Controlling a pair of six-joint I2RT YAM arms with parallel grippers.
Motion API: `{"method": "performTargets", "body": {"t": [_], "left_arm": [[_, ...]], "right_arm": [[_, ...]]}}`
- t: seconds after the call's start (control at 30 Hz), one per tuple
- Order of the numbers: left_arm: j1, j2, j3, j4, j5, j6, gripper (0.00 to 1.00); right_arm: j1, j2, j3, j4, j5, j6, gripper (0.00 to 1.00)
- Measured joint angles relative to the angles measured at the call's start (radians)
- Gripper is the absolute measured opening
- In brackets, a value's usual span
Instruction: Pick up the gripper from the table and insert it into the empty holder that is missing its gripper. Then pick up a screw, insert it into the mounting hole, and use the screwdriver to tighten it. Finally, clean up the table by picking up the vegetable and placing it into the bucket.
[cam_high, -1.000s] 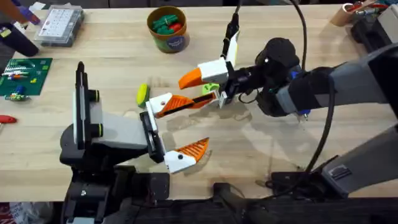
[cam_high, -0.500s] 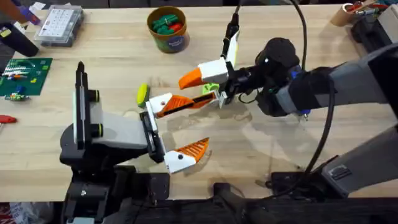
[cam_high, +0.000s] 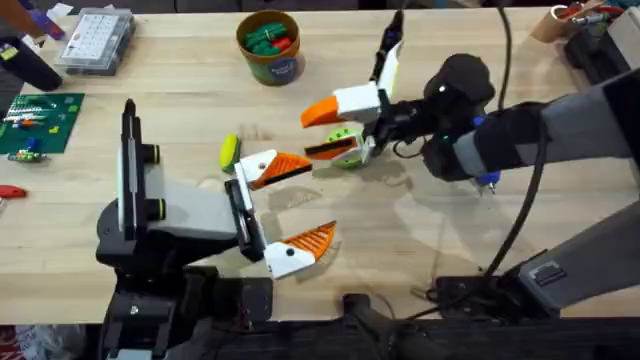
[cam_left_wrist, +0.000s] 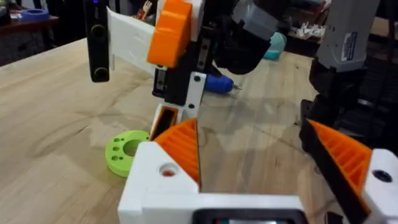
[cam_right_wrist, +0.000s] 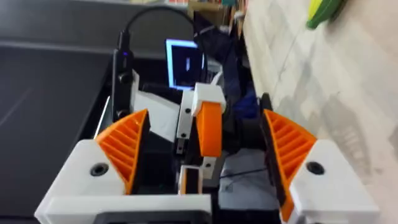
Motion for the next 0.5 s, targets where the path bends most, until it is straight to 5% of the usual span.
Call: {"method": "performTargets", "body": {"t": [0.2,0.5], "left_arm": [[0.0,0.0,0.0,0.0,0.0,0.0,0.986],[0.0,0.0,0.0,0.0,0.0,0.0,0.986]], "right_arm": [[-0.084,0.0,0.019,-0.11,0.009,-0.108,0.996],[-0.12,0.0,0.274,-0.401,0.034,-0.383,0.996]]}}
